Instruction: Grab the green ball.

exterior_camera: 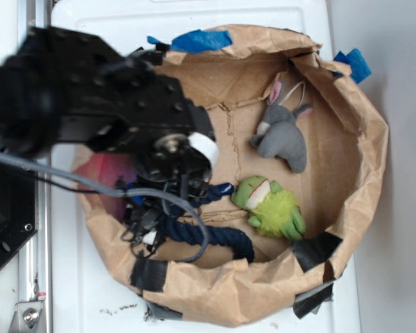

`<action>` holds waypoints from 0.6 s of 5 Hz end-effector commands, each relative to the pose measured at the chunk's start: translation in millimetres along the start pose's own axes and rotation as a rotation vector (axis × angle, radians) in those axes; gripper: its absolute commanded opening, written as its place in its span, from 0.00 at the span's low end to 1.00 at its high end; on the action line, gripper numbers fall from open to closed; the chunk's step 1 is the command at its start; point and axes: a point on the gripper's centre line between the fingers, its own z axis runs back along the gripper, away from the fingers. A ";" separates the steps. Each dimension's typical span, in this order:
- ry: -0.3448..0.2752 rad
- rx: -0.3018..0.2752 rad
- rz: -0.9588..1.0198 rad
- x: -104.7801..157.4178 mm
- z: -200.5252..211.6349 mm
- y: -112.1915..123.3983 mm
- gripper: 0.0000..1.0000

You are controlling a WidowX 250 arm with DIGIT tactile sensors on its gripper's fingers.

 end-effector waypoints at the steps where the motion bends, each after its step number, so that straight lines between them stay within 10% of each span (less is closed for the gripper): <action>1: -0.011 0.027 -0.049 4.7 3.8 -3.7 1.00; 2: -0.011 0.019 -0.035 4.8 3.2 -2.7 0.88; 3: -0.017 0.019 -0.029 4.4 3.3 -3.0 0.00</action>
